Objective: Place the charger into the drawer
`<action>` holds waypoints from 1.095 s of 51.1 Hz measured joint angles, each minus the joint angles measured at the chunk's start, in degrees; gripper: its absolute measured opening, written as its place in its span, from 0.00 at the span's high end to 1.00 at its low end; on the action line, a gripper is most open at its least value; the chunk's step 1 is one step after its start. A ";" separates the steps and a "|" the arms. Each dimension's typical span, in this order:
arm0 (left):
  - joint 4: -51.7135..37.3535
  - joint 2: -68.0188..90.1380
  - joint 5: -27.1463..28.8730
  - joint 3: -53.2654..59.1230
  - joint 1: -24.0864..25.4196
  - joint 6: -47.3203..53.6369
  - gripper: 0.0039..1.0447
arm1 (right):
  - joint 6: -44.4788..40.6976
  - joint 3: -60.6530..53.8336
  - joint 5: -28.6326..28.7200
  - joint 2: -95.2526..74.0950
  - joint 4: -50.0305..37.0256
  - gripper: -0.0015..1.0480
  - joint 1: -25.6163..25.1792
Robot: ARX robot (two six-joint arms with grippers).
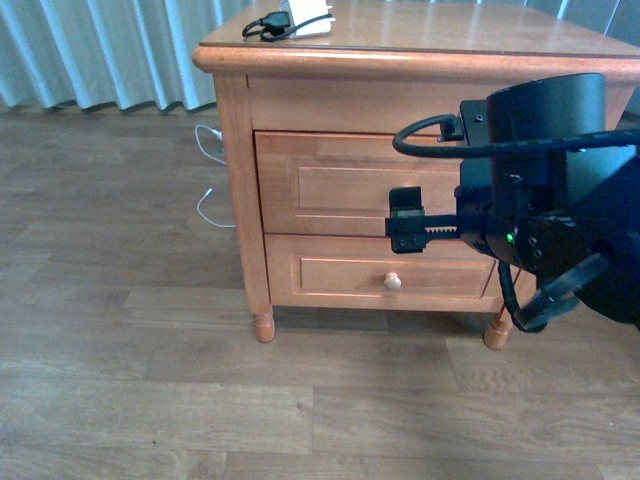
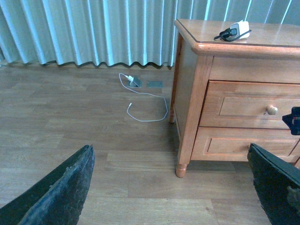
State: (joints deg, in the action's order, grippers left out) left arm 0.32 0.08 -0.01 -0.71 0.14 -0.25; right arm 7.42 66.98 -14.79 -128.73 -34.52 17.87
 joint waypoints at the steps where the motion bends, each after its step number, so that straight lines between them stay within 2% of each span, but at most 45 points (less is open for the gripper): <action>1: 0.00 0.00 0.00 0.00 0.00 0.00 0.05 | 0.22 1.03 -0.07 -0.63 0.42 0.08 0.00; 22: 0.00 0.00 0.00 0.00 0.00 0.00 0.05 | 3.30 14.21 -0.04 -8.63 5.16 0.08 0.31; 56: 0.00 0.00 0.00 0.00 0.00 0.00 0.05 | 3.56 20.41 0.68 -12.98 6.73 0.08 0.66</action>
State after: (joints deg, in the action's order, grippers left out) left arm 0.32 0.08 -0.01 -0.71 0.14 -0.25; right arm 10.98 87.39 -14.11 -141.71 -27.79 18.52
